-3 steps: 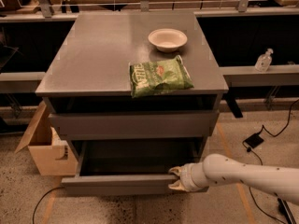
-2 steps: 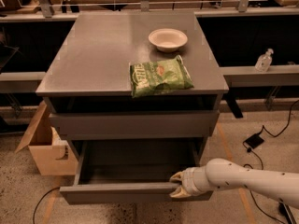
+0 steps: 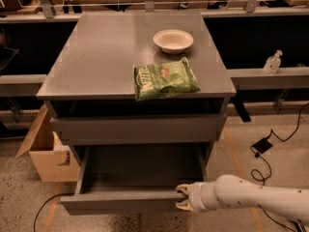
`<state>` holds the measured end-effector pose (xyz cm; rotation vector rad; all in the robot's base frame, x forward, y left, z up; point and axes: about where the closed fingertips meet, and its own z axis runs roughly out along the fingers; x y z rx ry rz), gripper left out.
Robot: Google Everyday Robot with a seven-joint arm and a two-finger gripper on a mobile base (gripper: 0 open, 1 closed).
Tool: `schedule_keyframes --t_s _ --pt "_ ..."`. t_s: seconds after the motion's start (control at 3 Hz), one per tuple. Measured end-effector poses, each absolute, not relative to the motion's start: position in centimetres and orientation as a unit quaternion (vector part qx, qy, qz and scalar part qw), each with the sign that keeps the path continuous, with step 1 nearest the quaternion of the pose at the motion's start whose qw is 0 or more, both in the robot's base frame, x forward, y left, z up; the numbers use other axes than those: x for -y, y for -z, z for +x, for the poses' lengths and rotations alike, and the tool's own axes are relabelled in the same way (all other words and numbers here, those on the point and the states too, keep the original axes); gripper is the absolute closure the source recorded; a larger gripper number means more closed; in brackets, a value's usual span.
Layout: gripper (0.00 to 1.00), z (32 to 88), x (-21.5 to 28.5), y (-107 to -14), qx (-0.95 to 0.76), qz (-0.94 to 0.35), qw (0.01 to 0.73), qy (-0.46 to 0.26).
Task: Open middle drawer
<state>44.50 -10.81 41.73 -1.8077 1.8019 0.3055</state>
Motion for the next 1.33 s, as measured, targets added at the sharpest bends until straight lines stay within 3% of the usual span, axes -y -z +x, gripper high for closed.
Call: schedule_keyframes --t_s 0.33,1.33 --pt "0.98 43.85 10.84 -41.85 -0.675 -0.672 0.283 -0.114" --pt "0.3 43.87 10.58 -41.83 -0.672 -0.674 0.283 -0.115"
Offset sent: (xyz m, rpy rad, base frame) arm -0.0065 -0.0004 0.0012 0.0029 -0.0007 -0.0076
